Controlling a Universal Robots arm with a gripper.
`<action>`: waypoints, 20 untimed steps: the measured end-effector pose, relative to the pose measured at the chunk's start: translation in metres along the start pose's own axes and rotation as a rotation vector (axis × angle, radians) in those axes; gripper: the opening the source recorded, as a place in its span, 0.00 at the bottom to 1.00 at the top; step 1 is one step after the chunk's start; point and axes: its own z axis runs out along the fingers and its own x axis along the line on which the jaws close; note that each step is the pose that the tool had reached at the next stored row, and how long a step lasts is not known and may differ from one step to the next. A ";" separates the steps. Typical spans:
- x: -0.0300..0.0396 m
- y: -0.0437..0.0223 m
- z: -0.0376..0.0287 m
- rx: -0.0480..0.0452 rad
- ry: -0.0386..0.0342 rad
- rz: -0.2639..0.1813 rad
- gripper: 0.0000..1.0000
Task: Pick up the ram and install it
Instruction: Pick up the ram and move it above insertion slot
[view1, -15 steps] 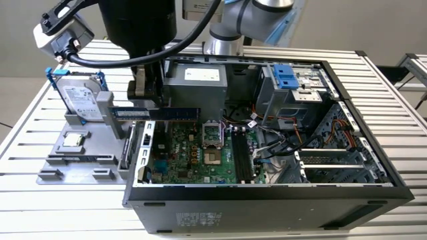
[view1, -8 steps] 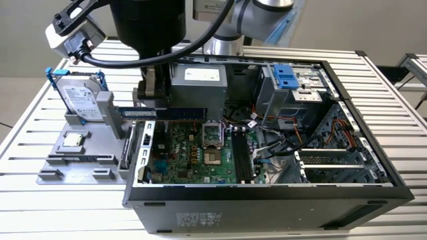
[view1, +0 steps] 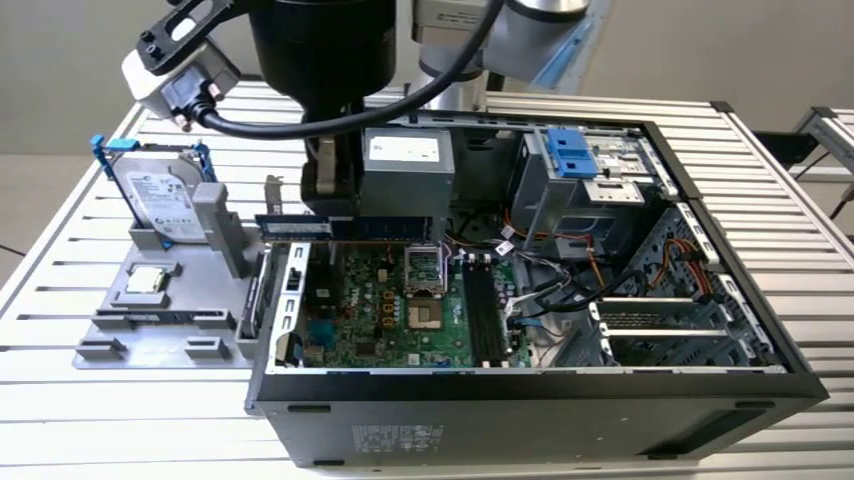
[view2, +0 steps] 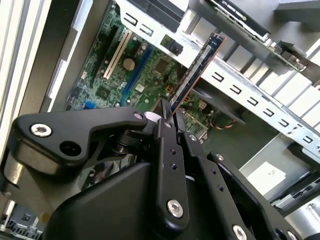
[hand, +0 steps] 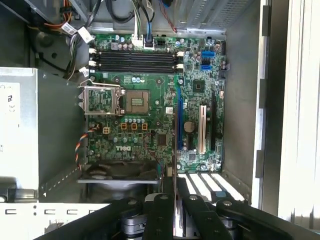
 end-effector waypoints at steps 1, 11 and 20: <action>0.0000 0.0018 0.0003 0.0000 0.0000 0.000 0.00; 0.0003 0.0191 0.0040 0.0000 0.0000 0.000 0.00; 0.0005 0.0367 0.0072 0.0000 0.0000 0.000 0.00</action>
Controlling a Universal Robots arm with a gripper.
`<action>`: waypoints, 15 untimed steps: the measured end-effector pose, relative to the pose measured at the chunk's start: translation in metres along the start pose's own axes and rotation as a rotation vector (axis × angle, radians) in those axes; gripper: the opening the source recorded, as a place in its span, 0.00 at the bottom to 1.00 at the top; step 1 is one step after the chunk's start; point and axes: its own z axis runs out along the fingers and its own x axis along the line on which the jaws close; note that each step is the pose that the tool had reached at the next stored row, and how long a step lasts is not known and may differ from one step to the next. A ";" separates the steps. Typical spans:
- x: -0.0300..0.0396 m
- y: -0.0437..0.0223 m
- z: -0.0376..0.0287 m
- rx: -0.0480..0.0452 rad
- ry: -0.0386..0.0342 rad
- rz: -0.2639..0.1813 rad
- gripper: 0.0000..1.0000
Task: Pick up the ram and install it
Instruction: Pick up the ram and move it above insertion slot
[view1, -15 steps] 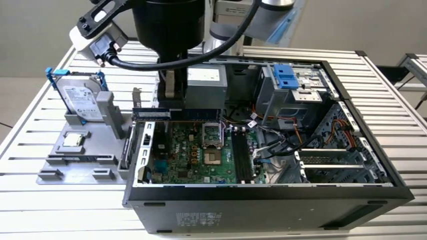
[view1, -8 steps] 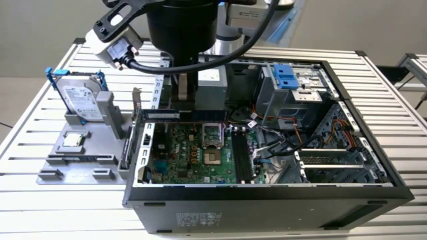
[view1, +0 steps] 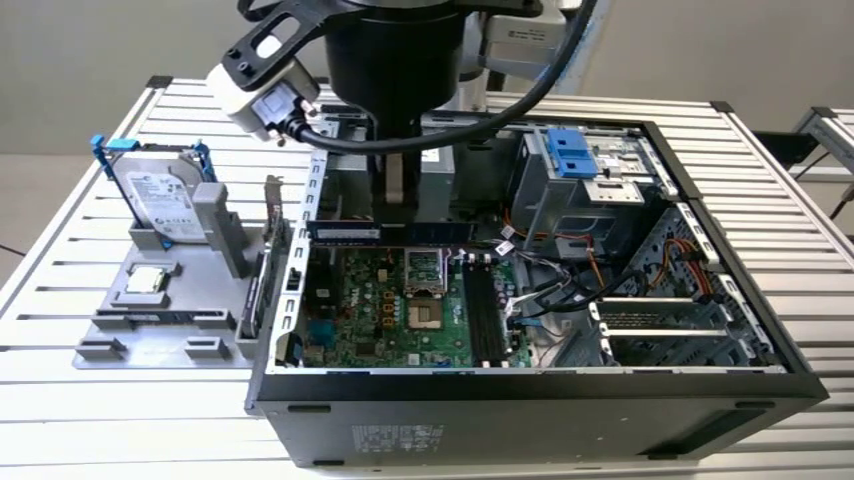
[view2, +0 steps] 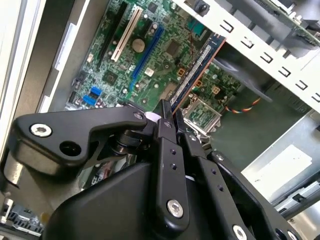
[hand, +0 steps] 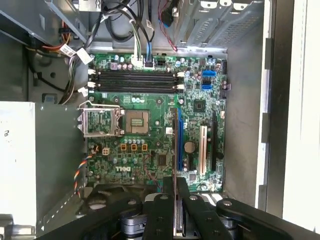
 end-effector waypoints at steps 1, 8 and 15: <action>0.0000 0.0022 0.0003 -0.0001 0.0000 0.000 0.00; 0.0001 0.0162 0.0012 -0.0001 0.0001 0.000 0.00; 0.0001 0.0280 0.0015 0.0000 0.0001 0.000 0.00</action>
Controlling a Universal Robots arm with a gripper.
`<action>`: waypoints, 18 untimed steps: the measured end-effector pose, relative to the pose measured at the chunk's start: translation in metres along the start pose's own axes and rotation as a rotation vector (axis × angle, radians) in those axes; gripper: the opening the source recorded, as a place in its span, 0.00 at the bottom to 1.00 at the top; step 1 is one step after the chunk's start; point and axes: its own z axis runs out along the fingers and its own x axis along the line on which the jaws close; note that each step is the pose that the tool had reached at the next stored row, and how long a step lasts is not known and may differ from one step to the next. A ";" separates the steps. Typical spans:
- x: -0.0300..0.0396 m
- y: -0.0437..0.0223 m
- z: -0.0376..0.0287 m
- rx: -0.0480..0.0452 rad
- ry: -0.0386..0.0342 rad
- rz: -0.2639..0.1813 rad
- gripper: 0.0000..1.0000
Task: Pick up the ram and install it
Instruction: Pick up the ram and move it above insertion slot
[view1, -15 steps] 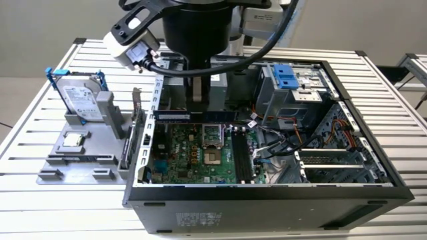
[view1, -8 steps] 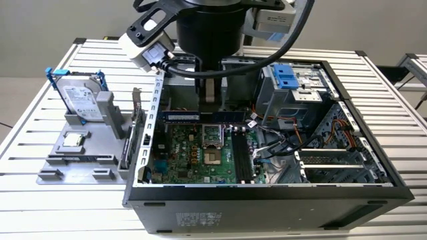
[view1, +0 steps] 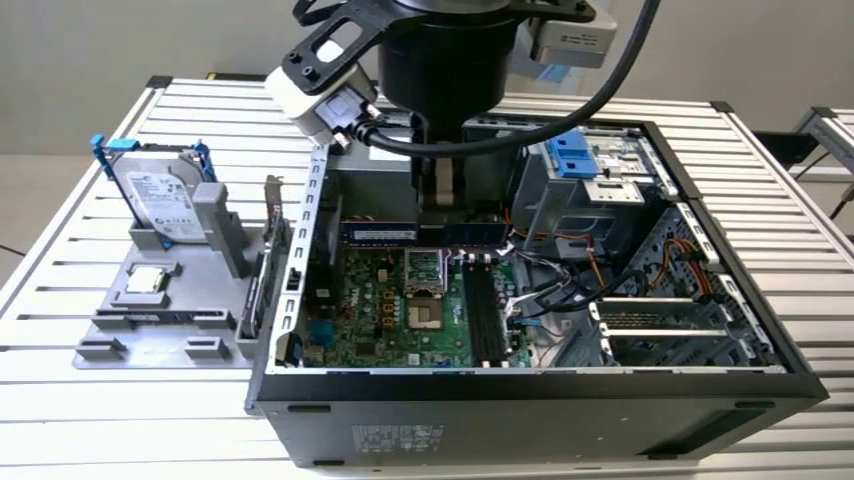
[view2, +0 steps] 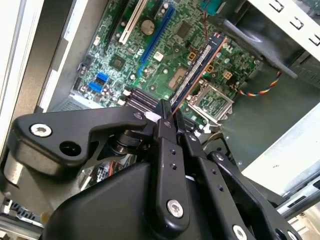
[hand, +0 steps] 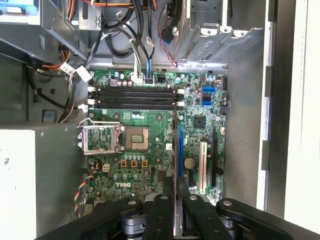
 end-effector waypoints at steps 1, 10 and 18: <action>0.0000 0.0017 0.0000 0.0000 -0.0001 0.000 0.00; 0.0000 0.0168 0.0003 0.0000 -0.0001 0.000 0.00; 0.0000 0.0290 0.0006 0.0006 -0.0002 0.009 0.00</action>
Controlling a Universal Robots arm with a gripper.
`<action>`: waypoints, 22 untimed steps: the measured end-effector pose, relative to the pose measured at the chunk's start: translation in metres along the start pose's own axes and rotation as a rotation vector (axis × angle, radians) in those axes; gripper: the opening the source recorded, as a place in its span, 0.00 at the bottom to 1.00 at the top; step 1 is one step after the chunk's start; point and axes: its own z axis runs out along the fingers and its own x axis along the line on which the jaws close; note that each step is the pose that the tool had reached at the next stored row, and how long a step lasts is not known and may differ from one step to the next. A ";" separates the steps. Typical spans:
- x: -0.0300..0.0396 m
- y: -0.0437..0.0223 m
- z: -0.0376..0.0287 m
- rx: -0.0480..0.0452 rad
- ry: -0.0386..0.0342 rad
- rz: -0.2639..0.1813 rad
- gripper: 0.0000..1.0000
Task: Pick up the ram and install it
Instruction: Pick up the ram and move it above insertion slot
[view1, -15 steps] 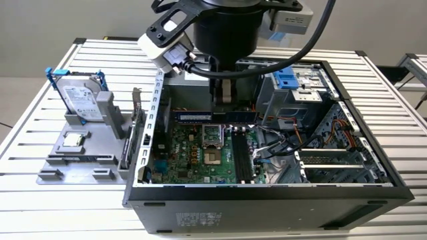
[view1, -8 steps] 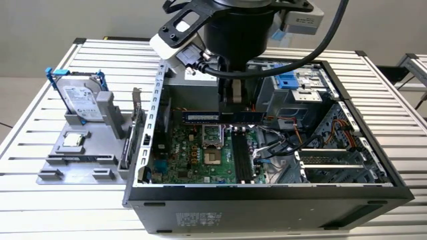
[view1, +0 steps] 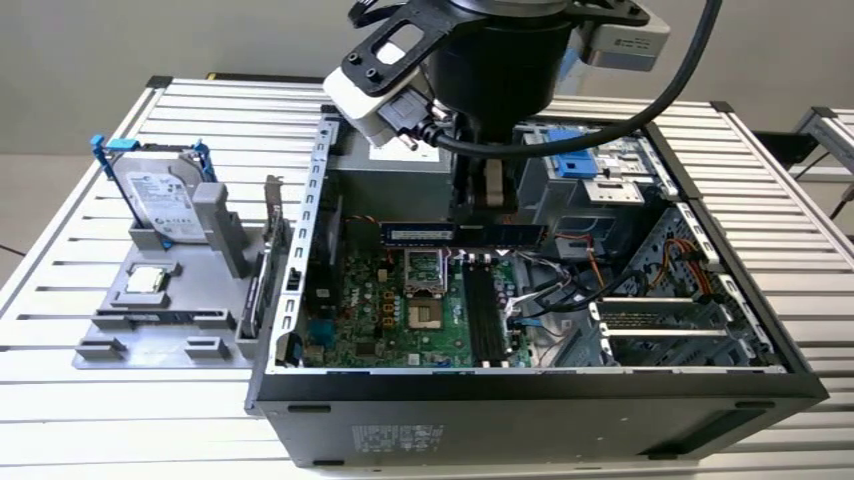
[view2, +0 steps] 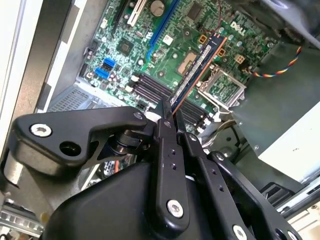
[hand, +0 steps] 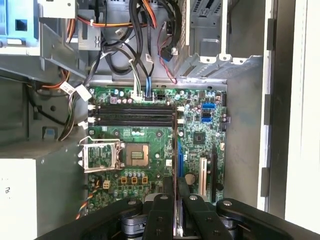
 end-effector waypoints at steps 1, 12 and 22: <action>0.0000 0.0014 0.0000 0.0001 -0.0001 0.002 0.00; 0.0002 0.0180 0.0004 0.0016 -0.0005 0.023 0.00; 0.0003 0.0309 0.0007 0.0025 -0.0007 0.036 0.00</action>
